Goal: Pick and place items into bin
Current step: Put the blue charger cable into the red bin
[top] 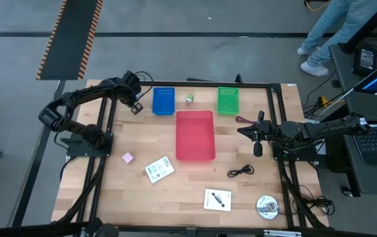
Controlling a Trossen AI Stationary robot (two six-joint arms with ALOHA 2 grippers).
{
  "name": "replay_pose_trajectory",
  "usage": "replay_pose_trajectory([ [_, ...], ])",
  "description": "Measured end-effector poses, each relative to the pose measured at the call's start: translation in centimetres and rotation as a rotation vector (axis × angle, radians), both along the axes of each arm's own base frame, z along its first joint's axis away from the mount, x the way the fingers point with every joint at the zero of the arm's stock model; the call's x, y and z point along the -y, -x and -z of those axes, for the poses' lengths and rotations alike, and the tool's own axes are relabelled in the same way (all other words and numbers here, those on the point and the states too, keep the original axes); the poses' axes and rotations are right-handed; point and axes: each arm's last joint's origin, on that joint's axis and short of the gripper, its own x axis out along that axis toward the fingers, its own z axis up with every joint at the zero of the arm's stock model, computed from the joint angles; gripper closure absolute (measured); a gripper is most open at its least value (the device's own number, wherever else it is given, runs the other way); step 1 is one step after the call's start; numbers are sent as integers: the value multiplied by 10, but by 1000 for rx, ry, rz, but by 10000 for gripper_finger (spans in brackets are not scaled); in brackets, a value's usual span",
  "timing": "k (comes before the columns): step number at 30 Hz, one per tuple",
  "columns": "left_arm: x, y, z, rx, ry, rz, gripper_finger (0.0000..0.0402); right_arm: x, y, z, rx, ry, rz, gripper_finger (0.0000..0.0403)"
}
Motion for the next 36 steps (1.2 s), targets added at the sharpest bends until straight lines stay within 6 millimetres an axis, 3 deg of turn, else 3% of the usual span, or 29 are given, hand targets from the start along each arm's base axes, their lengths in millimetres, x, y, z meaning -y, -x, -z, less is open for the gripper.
replay_pose_trajectory([
  [15, 62, 19, -76, 391, -163, 222, 395, 0, 0, 0, -3, 3, 0, 402],
  [21, 91, 31, -97, 526, -227, 304, 395, 0, 0, 0, -4, 6, -1, 402],
  [28, 109, 31, -105, 668, -218, 439, 395, 0, 0, 0, -3, 6, -1, 402],
  [36, 118, 16, -79, 869, -187, 601, 395, 0, 0, 0, -3, 6, -1, 402],
])
